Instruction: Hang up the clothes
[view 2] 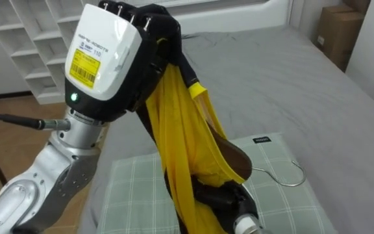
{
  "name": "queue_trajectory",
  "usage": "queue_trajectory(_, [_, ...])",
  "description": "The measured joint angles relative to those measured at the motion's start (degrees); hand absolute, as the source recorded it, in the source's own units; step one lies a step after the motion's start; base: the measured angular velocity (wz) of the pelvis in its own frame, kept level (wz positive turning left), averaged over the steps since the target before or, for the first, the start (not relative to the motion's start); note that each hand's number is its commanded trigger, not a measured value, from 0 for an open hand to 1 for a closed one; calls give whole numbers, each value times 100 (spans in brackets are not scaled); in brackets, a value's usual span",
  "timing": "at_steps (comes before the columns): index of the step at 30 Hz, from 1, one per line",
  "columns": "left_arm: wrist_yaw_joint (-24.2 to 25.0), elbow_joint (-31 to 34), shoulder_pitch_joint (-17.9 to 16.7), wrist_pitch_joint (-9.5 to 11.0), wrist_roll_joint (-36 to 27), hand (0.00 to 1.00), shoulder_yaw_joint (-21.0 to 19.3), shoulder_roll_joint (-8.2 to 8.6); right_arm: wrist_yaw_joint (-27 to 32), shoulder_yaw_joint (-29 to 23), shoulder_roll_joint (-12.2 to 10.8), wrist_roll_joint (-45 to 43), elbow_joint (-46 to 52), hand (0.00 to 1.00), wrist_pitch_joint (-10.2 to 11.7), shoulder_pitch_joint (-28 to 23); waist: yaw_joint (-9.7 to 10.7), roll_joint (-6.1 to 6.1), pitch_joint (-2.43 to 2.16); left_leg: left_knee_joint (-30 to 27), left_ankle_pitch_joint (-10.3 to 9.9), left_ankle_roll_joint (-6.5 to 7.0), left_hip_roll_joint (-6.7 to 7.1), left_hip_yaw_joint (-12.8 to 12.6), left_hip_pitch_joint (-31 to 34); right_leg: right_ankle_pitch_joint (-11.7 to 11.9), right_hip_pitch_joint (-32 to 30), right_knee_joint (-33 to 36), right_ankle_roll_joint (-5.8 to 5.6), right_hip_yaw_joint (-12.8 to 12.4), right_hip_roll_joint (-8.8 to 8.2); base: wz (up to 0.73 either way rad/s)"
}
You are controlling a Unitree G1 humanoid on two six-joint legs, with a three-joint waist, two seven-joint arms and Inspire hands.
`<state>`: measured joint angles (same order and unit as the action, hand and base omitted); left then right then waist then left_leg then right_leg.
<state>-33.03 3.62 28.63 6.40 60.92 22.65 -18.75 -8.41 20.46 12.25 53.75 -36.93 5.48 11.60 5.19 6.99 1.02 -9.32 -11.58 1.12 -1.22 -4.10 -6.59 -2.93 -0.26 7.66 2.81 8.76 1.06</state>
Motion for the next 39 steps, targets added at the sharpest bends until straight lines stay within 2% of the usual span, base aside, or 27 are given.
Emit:
queue_trajectory(3, [1,0,0,73,0,100,0,-1,-41,-191,-5,-36,-104,100,0,0,56,1,0,-1,0,0,-1,0,4,0,4,-1,0,3,1,0])
queue_trajectory(4, [1,0,0,103,0,86,0,-3,-41,-229,3,-38,-109,100,2,-1,80,-1,0,0,0,0,1,-4,2,-1,4,-1,0,0,2,0])
queue_trajectory(6, [2,0,0,137,0,18,0,-5,-42,-304,3,-75,-126,100,2,-3,108,0,-1,1,0,0,1,-24,-1,-1,3,-1,0,-11,4,-2])
queue_trajectory(7, [5,0,0,156,-4,7,0,-8,-41,-369,-2,-125,-129,100,2,-19,128,-2,-1,0,0,0,1,-32,-1,-1,2,0,0,-13,4,0])
queue_trajectory(8, [7,0,0,163,-4,0,0,-12,-40,-388,0,-158,-126,100,11,-37,133,-4,-2,0,0,0,2,-32,-1,-1,2,0,0,-12,4,0])
queue_trajectory(12, [7,5,-7,196,-9,0,0,-23,47,-424,60,-254,-114,100,16,-264,138,-42,-24,-1,0,0,1,-31,-10,-1,3,3,0,-9,7,0])
queue_trajectory(16, [18,4,-30,237,-9,0,0,-26,123,-424,148,-628,-119,100,4,-514,113,-72,-23,-5,0,0,8,-38,-14,-7,-1,14,-9,-28,4,0])
queue_trajectory(20, [131,-98,-38,259,-9,0,0,-31,146,-427,153,-990,-134,100,-7,-541,92,-92,-24,-5,0,0,9,-69,-16,-7,-29,52,-8,-78,9,-6])
queue_trajectory(26, [235,-257,-48,260,-42,0,0,-154,269,-430,222,-1672,-131,100,-13,-533,52,-157,-19,-14,0,0,9,-81,-11,-24,-52,103,-3,-77,4,0])
queue_trajectory(31, [374,-264,-322,237,-43,0,0,-240,245,-431,318,-2279,-131,100,-58,-517,77,-230,-22,-15,0,0,6,-85,-11,-25,-57,102,2,-73,6,0])
queue_trajectory(35, [459,-401,-389,231,-68,0,0,-293,148,-433,491,-2835,-129,100,-82,-511,53,-275,-20,-5,0,0,9,-94,-46,-24,-63,109,2,-79,7,0])
queue_trajectory(39, [645,-486,-554,198,-66,0,-1,-345,64,-491,659,-3618,-111,100,-195,-437,63,-333,-21,17,0,0,-7,-138,-87,-26,-38,119,3,-88,6,-3])
